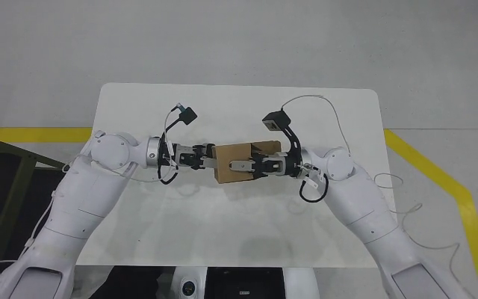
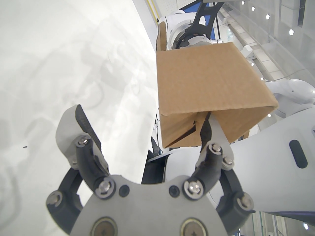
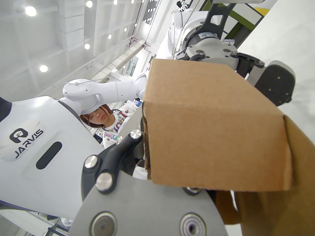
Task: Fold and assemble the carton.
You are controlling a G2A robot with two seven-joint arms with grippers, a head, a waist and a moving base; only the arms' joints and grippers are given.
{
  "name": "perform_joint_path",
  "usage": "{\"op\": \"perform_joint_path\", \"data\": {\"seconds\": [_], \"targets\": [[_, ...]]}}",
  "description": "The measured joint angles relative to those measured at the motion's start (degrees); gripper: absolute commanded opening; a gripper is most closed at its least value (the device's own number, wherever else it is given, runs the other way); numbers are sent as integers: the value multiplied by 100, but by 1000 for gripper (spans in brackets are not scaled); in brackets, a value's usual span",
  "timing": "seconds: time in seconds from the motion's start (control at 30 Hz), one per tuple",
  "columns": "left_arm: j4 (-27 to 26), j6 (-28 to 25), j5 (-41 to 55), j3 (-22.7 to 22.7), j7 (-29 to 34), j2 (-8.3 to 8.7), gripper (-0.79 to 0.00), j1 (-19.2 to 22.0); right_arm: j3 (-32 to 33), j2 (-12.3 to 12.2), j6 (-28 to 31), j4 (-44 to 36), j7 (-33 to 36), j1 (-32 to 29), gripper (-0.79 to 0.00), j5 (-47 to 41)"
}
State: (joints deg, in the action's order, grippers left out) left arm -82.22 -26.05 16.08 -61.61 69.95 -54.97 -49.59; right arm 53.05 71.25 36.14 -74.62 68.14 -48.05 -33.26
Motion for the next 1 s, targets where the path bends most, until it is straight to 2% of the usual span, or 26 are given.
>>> {"op": "perform_joint_path", "data": {"seconds": [0.3, 0.5, 0.8, 0.97, 1.0], "targets": [[106, -110, -212, -113, -90, 29, 0, 17, 150, -53, -152, 237, -28, -53, -785, 260], [124, -461, -525, -325, -363, 80, 0, -81, 91, -56, -438, 422, -140, -119, -785, 506], [71, -1741, -1290, -631, -1223, 133, 0, -380, -318, 117, -603, 1116, -499, 28, -785, 617], [122, -2507, -2040, -807, -1853, 154, 0, -571, -523, 242, -600, 1634, -603, 265, -785, 647], [132, -2645, -2200, -837, -1974, 156, 0, -600, -554, 263, -608, 1716, -622, 308, -763, 662]]}}
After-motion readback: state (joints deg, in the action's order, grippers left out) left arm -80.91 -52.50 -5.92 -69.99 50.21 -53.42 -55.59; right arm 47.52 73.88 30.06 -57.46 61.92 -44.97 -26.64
